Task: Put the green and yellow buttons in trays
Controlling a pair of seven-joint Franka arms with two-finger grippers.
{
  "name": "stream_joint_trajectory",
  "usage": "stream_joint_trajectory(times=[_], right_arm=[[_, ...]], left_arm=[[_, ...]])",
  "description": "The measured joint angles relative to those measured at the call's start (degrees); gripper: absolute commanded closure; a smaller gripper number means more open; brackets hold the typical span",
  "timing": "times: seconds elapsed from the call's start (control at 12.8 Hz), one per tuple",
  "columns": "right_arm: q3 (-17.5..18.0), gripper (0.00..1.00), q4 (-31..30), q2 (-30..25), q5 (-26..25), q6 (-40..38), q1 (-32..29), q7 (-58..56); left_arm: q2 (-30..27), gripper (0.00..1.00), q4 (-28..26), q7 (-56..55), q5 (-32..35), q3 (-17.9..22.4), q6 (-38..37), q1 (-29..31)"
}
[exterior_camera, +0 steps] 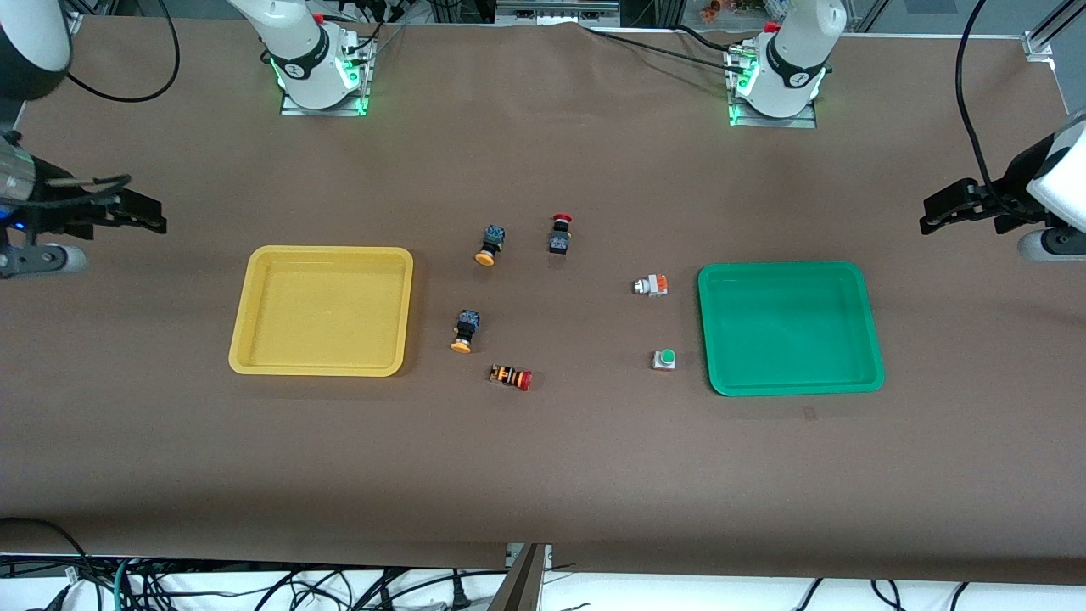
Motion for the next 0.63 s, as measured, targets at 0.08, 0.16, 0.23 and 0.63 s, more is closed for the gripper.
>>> stream_joint_trajectory(times=[0.08, 0.16, 0.23, 0.63], right_arm=[[0.23, 0.0, -0.08, 2.05, 0.65, 1.27, 0.51, 0.0], [0.39, 0.0, -0.18, 4.43, 2.47, 2.99, 1.41, 0.09], [0.43, 0.0, -0.39, 6.87, 4.15, 4.99, 3.04, 1.87], [0.89, 0.0, -2.35, 18.76, 6.5, 23.38, 17.44, 27.24]], left_arm=[[0.55, 0.0, -0.06, -1.34, -0.02, -0.16, -0.21, -0.1], [1.39, 0.0, -0.1, -4.06, -0.1, -0.31, -0.23, -0.5], [2.36, 0.0, -0.13, -8.3, -0.15, -0.61, -0.23, -1.09], [10.32, 0.0, 0.42, -34.11, -0.16, -1.43, 3.07, -6.64]])
